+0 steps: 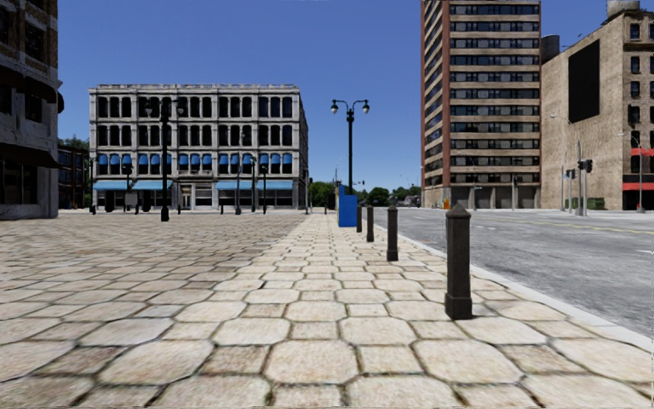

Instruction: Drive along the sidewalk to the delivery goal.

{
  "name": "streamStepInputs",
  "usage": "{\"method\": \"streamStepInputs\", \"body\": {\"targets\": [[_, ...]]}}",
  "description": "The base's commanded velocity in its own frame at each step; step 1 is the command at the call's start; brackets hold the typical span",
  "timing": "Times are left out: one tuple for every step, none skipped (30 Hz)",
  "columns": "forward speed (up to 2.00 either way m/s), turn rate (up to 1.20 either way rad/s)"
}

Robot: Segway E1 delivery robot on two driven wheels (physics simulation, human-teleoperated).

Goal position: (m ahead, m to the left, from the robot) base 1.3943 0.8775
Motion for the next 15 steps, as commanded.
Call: {"method": "streamStepInputs", "body": {"targets": [[2.0, 0.44], [2.0, 0.03], [2.0, 0.0], [2.0, 0.0], [2.0, 0.0], [2.0, 0.0], [2.0, 0.0], [2.0, 0.0], [2.0, 0.0], [2.0, 0.0], [2.0, 0.0], [2.0, -0.37], [2.0, -0.84], [2.0, -0.84], [2.0, -0.96]]}}
